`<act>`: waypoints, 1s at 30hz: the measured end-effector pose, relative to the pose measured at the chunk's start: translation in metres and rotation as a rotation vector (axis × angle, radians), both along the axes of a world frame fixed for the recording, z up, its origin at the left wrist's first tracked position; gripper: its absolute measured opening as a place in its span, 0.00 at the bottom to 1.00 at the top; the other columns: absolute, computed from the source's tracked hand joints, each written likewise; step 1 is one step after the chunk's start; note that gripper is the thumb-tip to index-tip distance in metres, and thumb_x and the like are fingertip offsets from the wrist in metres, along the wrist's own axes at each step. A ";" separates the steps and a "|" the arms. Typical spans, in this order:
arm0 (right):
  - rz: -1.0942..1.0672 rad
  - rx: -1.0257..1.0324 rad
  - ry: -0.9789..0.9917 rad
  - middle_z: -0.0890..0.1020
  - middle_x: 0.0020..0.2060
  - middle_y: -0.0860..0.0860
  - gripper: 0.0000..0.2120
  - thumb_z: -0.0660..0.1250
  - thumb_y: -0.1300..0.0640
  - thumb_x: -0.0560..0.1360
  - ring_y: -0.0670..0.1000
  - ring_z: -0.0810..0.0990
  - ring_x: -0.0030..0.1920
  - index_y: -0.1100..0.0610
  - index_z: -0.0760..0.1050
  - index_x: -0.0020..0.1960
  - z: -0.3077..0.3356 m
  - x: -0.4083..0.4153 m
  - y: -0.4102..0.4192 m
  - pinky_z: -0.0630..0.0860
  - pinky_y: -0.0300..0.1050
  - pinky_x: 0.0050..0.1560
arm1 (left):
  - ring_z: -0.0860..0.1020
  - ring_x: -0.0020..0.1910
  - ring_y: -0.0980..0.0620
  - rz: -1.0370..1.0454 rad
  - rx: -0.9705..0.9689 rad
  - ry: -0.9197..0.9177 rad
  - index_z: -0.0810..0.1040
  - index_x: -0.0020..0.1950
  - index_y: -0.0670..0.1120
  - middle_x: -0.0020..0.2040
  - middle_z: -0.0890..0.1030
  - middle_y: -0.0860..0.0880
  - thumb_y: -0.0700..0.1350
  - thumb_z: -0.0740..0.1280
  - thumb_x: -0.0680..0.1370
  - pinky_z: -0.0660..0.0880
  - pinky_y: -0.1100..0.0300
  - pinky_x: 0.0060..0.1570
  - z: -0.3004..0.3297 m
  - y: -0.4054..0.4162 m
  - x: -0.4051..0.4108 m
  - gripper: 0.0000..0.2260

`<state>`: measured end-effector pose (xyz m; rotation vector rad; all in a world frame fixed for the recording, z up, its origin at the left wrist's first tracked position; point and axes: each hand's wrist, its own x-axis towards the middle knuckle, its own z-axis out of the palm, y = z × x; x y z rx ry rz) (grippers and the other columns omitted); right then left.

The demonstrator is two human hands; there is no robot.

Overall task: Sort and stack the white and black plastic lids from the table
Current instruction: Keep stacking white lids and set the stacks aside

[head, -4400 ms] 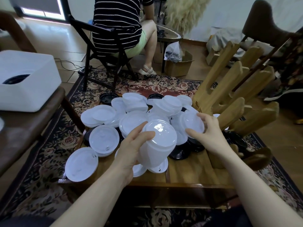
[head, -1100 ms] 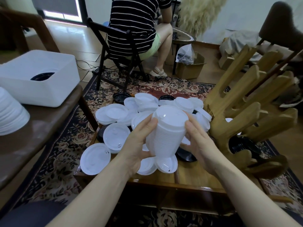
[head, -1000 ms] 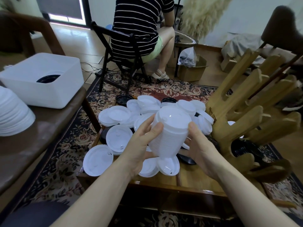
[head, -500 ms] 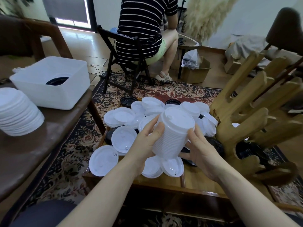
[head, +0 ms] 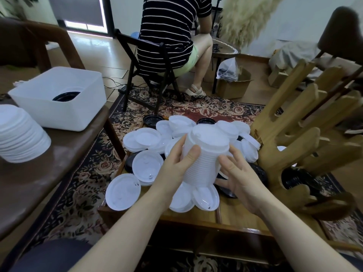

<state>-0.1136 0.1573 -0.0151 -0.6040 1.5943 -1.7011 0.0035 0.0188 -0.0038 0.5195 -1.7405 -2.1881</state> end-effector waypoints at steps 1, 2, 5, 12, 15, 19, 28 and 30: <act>-0.019 -0.010 0.003 0.78 0.65 0.50 0.31 0.70 0.46 0.70 0.49 0.79 0.63 0.45 0.67 0.72 0.000 0.000 0.000 0.77 0.58 0.61 | 0.77 0.64 0.57 0.019 -0.010 0.002 0.70 0.74 0.60 0.66 0.79 0.57 0.60 0.70 0.76 0.75 0.50 0.66 -0.002 -0.001 0.000 0.27; -0.035 -0.018 0.008 0.77 0.65 0.50 0.31 0.70 0.46 0.70 0.48 0.79 0.63 0.45 0.68 0.72 0.001 0.000 -0.001 0.77 0.58 0.63 | 0.77 0.65 0.55 0.039 -0.019 0.002 0.67 0.75 0.61 0.67 0.78 0.55 0.60 0.70 0.74 0.75 0.51 0.65 -0.004 -0.002 0.000 0.30; -0.041 -0.021 0.044 0.78 0.64 0.50 0.31 0.70 0.46 0.71 0.47 0.79 0.62 0.45 0.68 0.72 0.005 0.000 -0.007 0.76 0.56 0.63 | 0.78 0.63 0.56 0.104 -0.066 0.035 0.67 0.75 0.61 0.65 0.79 0.53 0.58 0.73 0.73 0.77 0.61 0.57 -0.003 -0.004 0.004 0.31; -0.029 -0.057 0.079 0.81 0.61 0.45 0.40 0.76 0.33 0.61 0.45 0.80 0.61 0.43 0.70 0.69 0.021 0.019 -0.021 0.81 0.45 0.49 | 0.78 0.61 0.63 0.168 -0.081 0.119 0.71 0.67 0.64 0.64 0.80 0.53 0.57 0.68 0.73 0.76 0.68 0.54 0.013 -0.007 0.022 0.22; -0.058 -0.100 0.083 0.81 0.59 0.47 0.31 0.74 0.39 0.65 0.46 0.80 0.61 0.42 0.72 0.67 0.028 0.029 -0.024 0.81 0.47 0.48 | 0.77 0.62 0.62 0.223 -0.086 0.138 0.72 0.68 0.62 0.66 0.79 0.53 0.60 0.68 0.73 0.76 0.65 0.59 0.023 -0.005 0.030 0.23; -0.046 -0.125 0.117 0.80 0.61 0.49 0.32 0.69 0.46 0.69 0.45 0.80 0.60 0.40 0.67 0.72 0.039 0.045 -0.028 0.80 0.55 0.56 | 0.76 0.58 0.70 0.273 -0.071 0.174 0.69 0.68 0.64 0.65 0.79 0.55 0.57 0.67 0.72 0.73 0.76 0.47 0.037 -0.002 0.044 0.24; 0.094 -0.090 0.171 0.79 0.60 0.49 0.31 0.73 0.39 0.63 0.45 0.81 0.59 0.34 0.69 0.64 0.050 0.098 -0.060 0.80 0.56 0.56 | 0.74 0.63 0.67 0.411 -0.061 0.190 0.69 0.75 0.60 0.68 0.75 0.63 0.57 0.63 0.77 0.74 0.70 0.57 0.042 -0.018 0.106 0.25; 0.147 -0.089 0.163 0.78 0.60 0.50 0.29 0.72 0.41 0.65 0.45 0.81 0.58 0.35 0.69 0.64 0.051 0.113 -0.074 0.80 0.56 0.57 | 0.73 0.67 0.63 0.461 -0.066 0.186 0.69 0.74 0.61 0.70 0.74 0.62 0.60 0.65 0.76 0.72 0.59 0.68 0.041 -0.024 0.124 0.25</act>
